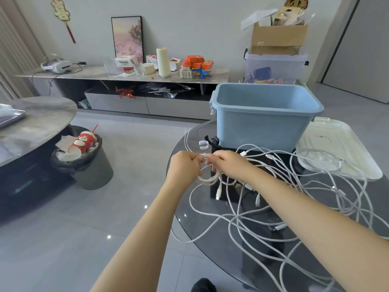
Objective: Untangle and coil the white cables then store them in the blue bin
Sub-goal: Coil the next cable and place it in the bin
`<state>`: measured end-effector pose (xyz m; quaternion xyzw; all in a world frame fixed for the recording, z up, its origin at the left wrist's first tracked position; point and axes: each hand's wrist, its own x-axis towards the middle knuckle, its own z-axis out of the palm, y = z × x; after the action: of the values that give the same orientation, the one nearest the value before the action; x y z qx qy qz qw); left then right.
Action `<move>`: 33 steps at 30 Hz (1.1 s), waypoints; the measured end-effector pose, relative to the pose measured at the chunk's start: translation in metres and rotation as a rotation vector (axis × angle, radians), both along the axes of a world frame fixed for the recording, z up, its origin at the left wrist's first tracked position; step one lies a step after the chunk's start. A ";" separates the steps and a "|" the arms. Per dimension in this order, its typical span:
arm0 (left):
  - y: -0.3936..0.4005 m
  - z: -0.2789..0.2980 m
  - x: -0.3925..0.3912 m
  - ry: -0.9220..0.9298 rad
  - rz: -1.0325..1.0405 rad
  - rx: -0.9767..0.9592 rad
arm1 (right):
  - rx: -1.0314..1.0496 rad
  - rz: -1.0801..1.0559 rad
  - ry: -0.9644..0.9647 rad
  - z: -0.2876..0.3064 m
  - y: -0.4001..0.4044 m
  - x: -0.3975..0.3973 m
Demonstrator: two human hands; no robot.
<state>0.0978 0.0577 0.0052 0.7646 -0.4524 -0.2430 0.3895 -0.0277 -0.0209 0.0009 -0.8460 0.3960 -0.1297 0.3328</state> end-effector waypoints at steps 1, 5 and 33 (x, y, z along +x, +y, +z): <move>-0.002 -0.001 0.007 -0.005 0.022 0.009 | -0.001 -0.016 -0.011 -0.002 -0.005 0.004; -0.010 -0.006 0.035 -0.041 0.071 0.055 | -0.066 -0.127 -0.096 -0.017 -0.036 0.030; -0.010 -0.007 0.059 0.014 0.096 0.082 | -0.387 -0.094 0.346 -0.041 -0.049 0.077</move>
<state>0.1568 0.0480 -0.0021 0.7990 -0.4022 -0.2474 0.3723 0.0496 -0.0698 -0.0404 -0.8840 0.4538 -0.0716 0.0858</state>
